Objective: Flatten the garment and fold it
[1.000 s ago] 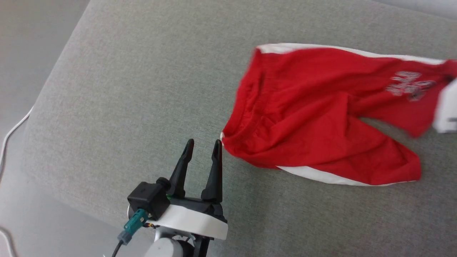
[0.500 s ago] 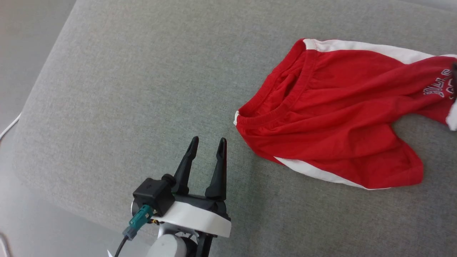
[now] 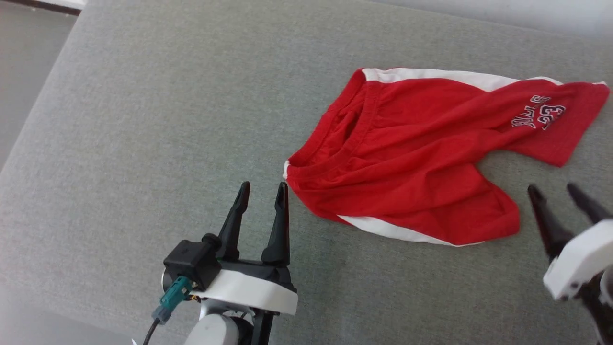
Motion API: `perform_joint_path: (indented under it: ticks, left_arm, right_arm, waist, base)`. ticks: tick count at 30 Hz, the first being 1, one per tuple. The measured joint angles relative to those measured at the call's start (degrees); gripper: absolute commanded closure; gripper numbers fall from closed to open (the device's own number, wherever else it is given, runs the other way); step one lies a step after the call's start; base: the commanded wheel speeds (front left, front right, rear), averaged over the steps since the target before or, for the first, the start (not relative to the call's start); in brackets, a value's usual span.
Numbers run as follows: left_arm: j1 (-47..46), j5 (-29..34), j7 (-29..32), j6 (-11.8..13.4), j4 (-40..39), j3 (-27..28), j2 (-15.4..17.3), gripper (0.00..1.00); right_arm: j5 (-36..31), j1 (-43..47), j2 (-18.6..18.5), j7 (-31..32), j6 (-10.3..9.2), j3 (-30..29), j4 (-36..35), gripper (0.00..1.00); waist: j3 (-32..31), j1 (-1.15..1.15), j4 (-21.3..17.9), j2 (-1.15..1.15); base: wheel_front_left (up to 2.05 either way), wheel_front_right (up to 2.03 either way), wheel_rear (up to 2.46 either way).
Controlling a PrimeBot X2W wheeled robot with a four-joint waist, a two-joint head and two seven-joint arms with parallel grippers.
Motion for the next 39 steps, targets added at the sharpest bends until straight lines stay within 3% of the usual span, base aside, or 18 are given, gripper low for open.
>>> perform_joint_path:
  ticks: [5, 14, 15, 16, 18, 23, 30, 36, 39]
  left_arm:
    - [-0.01, 0.04, 0.00, -0.55, -0.12, -0.21, -0.01, 0.00]
    - [-0.04, 0.04, 0.00, -0.96, 0.16, -0.69, -0.03, 0.00]
    - [-0.03, 0.04, 0.00, -0.96, 0.18, -0.70, -0.03, 0.00]
    - [-0.02, 0.03, 0.00, -0.96, 0.19, -0.69, -0.03, 0.00]
    - [0.01, 0.03, 0.00, -0.96, 0.21, -0.63, -0.03, 0.00]
    - [0.46, 0.03, 0.00, -0.90, 0.31, -0.29, -0.01, 0.00]
    - [1.35, 0.02, 0.07, -0.89, 0.59, 0.26, 0.86, 0.00]
    - [2.00, -0.04, 0.67, -0.88, 0.31, 0.30, 1.27, 0.00]
    - [2.02, -0.07, 1.20, -0.87, 0.12, 0.18, 1.56, 0.00]
  right_arm:
    - [0.83, 4.86, 1.37, 0.88, 0.00, 1.88, -3.04, 0.00]
    - [-0.90, 4.67, 0.14, 3.99, 0.01, 4.43, 0.81, 0.00]
    - [-1.40, 4.66, 0.27, 4.65, 0.00, 4.23, 1.38, 0.15]
    - [-1.88, 4.64, 0.46, 5.03, 0.00, 3.88, 1.57, 0.58]
    - [-2.48, 4.46, 1.32, 5.10, -0.01, 3.10, 1.70, 1.00]
    - [-3.11, 4.06, 2.94, 4.47, -0.01, 2.15, 2.16, 1.00]
    - [-1.30, 3.72, 4.57, 4.03, 0.00, -1.41, 0.81, 1.00]
    - [1.93, 9.73, 5.68, 7.45, 0.00, -10.46, -2.02, 1.00]
    - [-0.37, 13.06, 5.69, 8.54, 0.00, -15.16, -1.89, 0.97]
  waist:
    - [0.36, 0.00, -0.53, 0.01]
    - [1.52, 0.00, 2.64, 0.01]
    - [1.59, 0.01, 3.05, 0.01]
    - [1.64, 0.01, 3.46, 0.01]
    - [1.64, 0.00, 4.12, 0.01]
    - [0.78, 0.01, 4.24, 0.01]
    - [-1.25, 0.01, 0.89, 0.01]
    - [-3.06, 0.00, -3.24, 0.01]
    - [-3.56, 0.00, -5.05, 0.01]
  base:
    - [0.00, 0.00, 0.00]
    - [0.00, 0.00, 0.00]
    - [0.00, 0.00, 0.00]
    - [0.00, 0.00, 0.00]
    - [0.00, 0.00, 0.00]
    - [0.00, 0.00, 0.00]
    - [0.00, 0.00, 0.00]
    - [0.00, 0.00, 0.00]
    - [0.00, 0.00, 0.00]
